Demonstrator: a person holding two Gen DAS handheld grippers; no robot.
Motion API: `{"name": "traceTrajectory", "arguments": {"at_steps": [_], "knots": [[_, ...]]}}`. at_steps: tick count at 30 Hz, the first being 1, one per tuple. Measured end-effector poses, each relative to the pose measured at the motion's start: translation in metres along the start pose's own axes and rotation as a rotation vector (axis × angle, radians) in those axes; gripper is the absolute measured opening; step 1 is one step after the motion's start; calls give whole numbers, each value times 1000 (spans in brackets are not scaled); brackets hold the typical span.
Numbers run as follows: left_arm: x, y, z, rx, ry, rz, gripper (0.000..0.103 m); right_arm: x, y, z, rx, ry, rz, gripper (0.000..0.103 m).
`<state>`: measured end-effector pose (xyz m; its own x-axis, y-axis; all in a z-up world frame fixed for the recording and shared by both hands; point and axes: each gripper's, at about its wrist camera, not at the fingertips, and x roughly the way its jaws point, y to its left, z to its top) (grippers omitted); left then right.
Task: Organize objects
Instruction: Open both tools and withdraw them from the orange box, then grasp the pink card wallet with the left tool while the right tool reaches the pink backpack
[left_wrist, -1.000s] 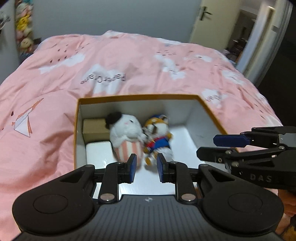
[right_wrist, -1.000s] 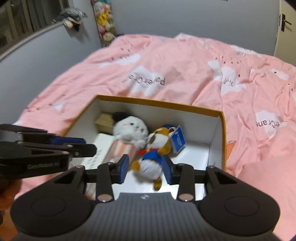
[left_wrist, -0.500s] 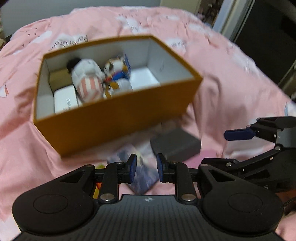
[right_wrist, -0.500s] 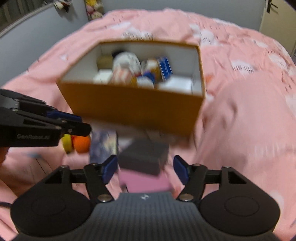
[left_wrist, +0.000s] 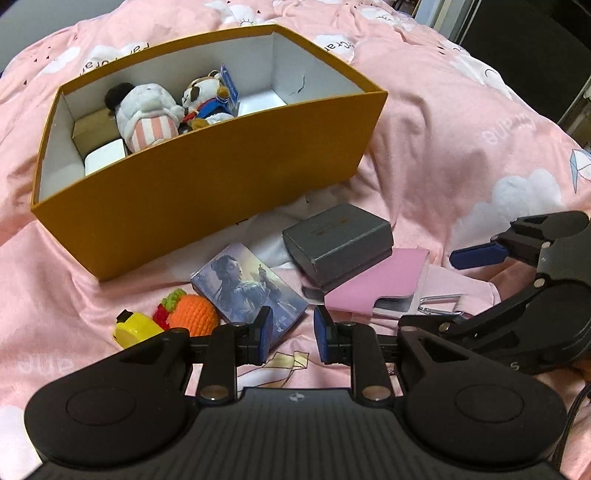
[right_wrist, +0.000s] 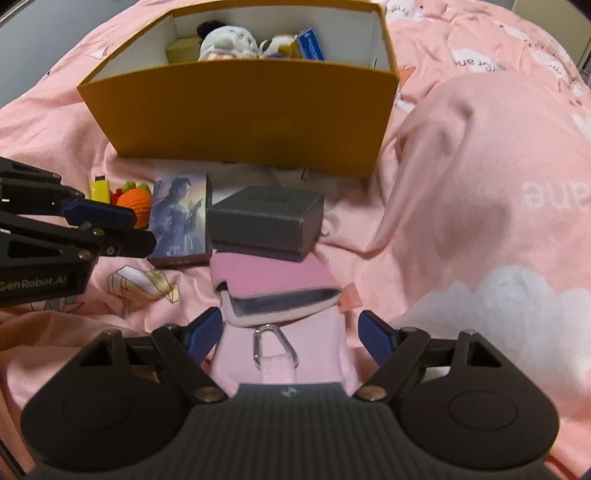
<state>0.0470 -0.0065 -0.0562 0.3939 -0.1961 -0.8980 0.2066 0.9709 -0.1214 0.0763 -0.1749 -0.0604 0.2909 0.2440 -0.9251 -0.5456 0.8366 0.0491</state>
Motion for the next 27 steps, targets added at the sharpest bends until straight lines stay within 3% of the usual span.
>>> {"name": "traceTrajectory", "arguments": {"at_steps": [2,8,21,22,23,26,27], "knots": [[2,2,0,-9,6,-7,27,3,1,1,-12,14,16,74],[3,6,1,-38,11,-10,27,-1,7,3,-46,-4,7,65],[1,14,2,-89,-12,8,27,-20,13,32,-90,-126,27,57],[-1,15,2,-93,-17,11,27,-23,15,36,-98,-150,36,42],[-2,16,3,-99,-24,14,27,-24,18,39,-101,-162,57,19],[-6,21,4,-119,-39,22,27,-20,23,50,-69,-148,161,19],[-6,22,5,-125,-39,23,27,-17,26,52,-75,-145,154,19]]}}
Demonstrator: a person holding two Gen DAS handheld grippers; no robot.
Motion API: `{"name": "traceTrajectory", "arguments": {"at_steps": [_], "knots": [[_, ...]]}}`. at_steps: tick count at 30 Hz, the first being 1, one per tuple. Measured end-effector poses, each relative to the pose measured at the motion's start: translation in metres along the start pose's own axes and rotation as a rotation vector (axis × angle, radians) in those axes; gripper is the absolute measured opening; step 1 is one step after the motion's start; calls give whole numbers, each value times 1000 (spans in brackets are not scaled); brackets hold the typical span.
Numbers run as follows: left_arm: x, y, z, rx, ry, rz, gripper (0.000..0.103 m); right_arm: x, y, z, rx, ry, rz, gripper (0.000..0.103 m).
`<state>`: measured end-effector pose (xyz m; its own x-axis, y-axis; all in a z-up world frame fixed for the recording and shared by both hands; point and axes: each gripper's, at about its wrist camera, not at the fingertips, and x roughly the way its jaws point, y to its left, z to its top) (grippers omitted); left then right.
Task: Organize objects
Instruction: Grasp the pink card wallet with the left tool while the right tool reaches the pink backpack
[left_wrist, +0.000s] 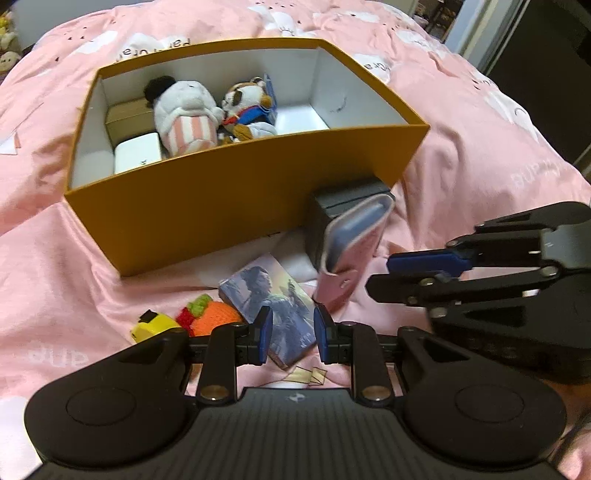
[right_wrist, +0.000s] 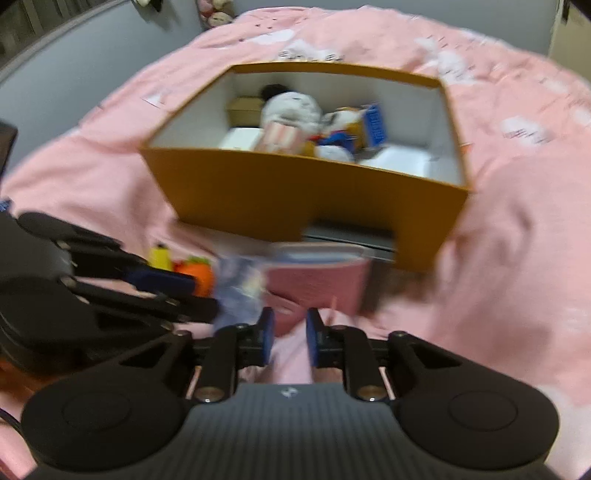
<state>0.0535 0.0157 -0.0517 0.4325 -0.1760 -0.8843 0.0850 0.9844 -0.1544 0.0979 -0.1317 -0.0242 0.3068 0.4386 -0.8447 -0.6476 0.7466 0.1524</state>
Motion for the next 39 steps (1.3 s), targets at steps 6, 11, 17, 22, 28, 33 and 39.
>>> {"name": "traceTrajectory", "arguments": {"at_steps": [6,11,17,22,28,33,39], "knots": [[2,7,1,-28,8,-24,27,19,1,-7,20,38,-42,22],[1,4,0,-9,-2,-83,31,-5,-6,-11,69,-60,-58,40],[3,-2,-2,24,14,-163,40,-23,-26,-21,157,-84,-119,39],[8,-5,-4,31,32,-172,42,-21,-37,-33,208,-49,-106,33],[2,-5,-5,39,33,-176,42,-34,-50,-43,272,-66,-128,31],[0,-7,-6,67,67,-185,42,-34,-52,-56,230,34,-159,31],[-1,-3,-14,66,116,-132,42,-22,-23,-65,77,125,-50,30]]}}
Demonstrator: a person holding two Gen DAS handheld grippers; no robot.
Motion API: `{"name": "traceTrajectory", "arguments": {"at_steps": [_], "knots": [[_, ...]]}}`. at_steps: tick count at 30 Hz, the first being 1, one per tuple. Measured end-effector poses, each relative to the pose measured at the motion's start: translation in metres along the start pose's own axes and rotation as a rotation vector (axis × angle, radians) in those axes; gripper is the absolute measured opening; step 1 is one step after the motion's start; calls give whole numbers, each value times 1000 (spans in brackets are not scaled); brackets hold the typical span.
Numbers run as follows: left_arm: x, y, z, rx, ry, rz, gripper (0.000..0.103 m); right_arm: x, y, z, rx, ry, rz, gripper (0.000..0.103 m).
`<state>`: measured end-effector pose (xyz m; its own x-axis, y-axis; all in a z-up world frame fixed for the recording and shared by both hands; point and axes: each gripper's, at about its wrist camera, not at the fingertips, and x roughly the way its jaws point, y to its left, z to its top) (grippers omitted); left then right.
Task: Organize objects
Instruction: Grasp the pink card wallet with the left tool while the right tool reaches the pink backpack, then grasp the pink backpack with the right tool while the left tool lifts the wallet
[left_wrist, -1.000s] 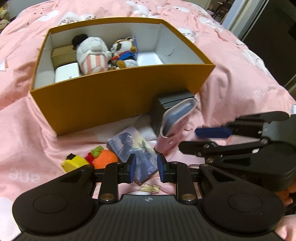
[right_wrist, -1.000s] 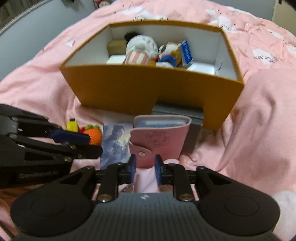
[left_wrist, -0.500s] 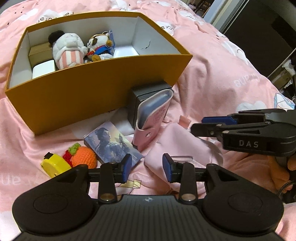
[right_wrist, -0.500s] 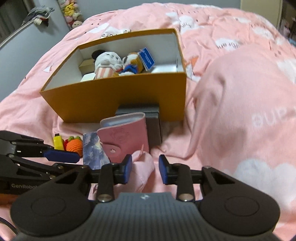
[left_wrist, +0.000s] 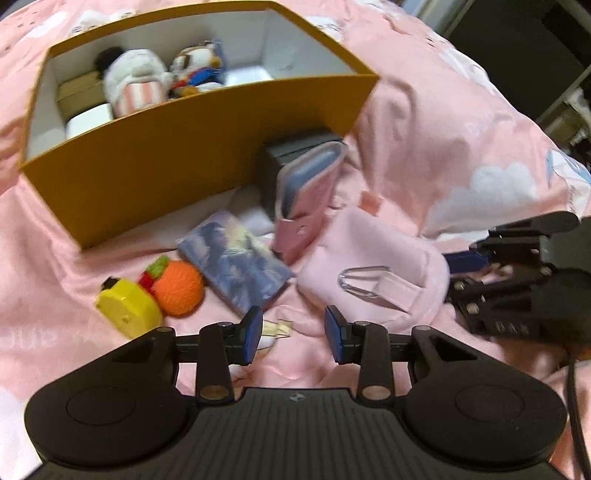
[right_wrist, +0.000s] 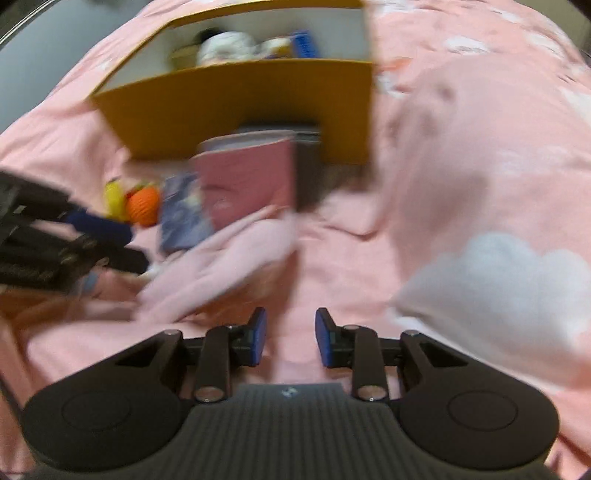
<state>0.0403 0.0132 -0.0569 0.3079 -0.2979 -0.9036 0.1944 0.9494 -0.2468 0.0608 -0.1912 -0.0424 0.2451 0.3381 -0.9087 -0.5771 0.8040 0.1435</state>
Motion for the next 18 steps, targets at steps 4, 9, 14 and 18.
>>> {"name": "traceTrajectory", "arguments": {"at_steps": [4,9,14,18], "knots": [[-12,18,0,-93,-46,26,42,-2,13,13,-60,-34,61,29],[-21,39,2,-198,-91,61,41,7,21,39,-76,-85,92,29],[-26,47,4,-250,-118,62,41,18,31,56,-91,-117,96,29],[-27,47,4,-244,-97,-11,40,14,40,58,-172,-120,60,29]]}}
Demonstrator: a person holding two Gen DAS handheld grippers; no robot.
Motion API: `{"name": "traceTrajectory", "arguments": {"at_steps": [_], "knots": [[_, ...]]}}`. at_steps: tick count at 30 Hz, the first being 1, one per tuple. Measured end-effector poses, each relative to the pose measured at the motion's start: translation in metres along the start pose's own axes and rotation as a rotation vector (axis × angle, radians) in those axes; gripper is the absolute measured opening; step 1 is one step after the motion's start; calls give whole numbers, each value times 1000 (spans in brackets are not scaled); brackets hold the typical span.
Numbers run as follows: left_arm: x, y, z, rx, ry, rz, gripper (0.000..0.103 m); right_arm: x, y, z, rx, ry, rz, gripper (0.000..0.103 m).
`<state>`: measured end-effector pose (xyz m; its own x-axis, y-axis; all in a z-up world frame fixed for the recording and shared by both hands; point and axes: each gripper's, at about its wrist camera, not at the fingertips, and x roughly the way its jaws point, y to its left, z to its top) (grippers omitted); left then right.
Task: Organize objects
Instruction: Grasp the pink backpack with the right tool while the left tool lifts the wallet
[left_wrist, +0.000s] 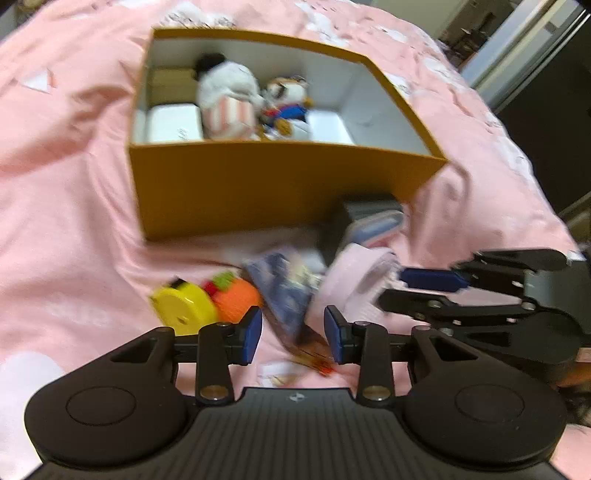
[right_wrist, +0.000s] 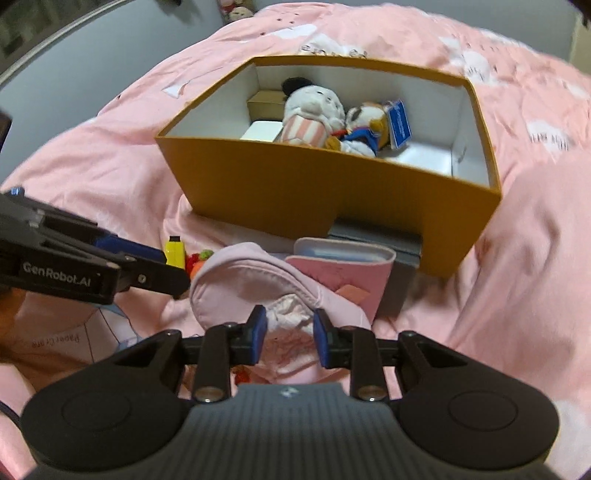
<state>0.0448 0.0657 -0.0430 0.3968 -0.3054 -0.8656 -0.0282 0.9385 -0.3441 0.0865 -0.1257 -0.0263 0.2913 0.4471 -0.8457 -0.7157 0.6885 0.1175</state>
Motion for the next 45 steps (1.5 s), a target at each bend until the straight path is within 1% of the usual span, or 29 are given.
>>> {"name": "traceTrajectory", "arguments": {"at_steps": [3,4,5,6,7,8,10,14,15,17,21,22,23,25,26,27,29,31,34,38,41,43,45], "knots": [[7,-4,-2,0,29,-48,39,-2,3,1,-69,12,-18,30],[10,-5,-3,-2,36,-50,39,-4,3,3,-87,11,-17,33],[13,-6,-3,1,42,-47,39,-5,3,3,-102,6,-22,39],[16,-8,-3,3,44,-43,39,-7,3,4,-123,0,-31,42],[17,-8,-3,4,44,-40,39,-7,3,4,-147,-1,-38,50],[19,-8,-3,2,46,-42,39,-7,3,4,-182,2,-49,55],[19,-8,-4,-4,41,-43,36,-3,5,5,-239,25,-56,56],[21,-9,-3,2,35,-36,35,12,7,5,-314,74,-18,58],[21,-10,-2,8,36,-33,35,16,8,5,-329,80,-14,59],[23,-12,-3,14,39,-28,34,24,9,6,-350,88,-5,65],[26,-10,-3,8,50,-27,34,36,14,1,-386,86,-22,65],[27,-9,-3,4,52,-25,34,37,15,0,-391,85,-25,63],[28,-8,-3,1,53,-23,34,37,16,0,-391,83,-28,58],[28,-7,-3,-6,53,-23,34,35,16,0,-392,77,-40,51],[28,-7,-3,-7,52,-24,34,35,16,1,-385,76,-44,46],[27,-7,-3,-8,50,-24,34,34,16,1,-377,75,-46,44],[26,-7,-3,-6,45,-19,34,32,14,1,-354,71,-52,34],[24,-8,-2,-2,35,-17,34,28,13,1,-333,65,-49,28],[18,-9,-2,16,4,-40,34,19,12,-3,-295,56,-48,19],[10,-16,1,62,-49,-62,34,-4,5,-13,-203,24,-59,16],[11,-23,5,111,-70,-59,36,-22,-4,-22,-132,-5,-65,15],[14,-29,7,156,-74,-55,45,-35,-12,-28,-80,-31,-64,14],[18,-38,9,209,-74,-48,48,-49,-21,-33,-19,-65,-70,14]]}}
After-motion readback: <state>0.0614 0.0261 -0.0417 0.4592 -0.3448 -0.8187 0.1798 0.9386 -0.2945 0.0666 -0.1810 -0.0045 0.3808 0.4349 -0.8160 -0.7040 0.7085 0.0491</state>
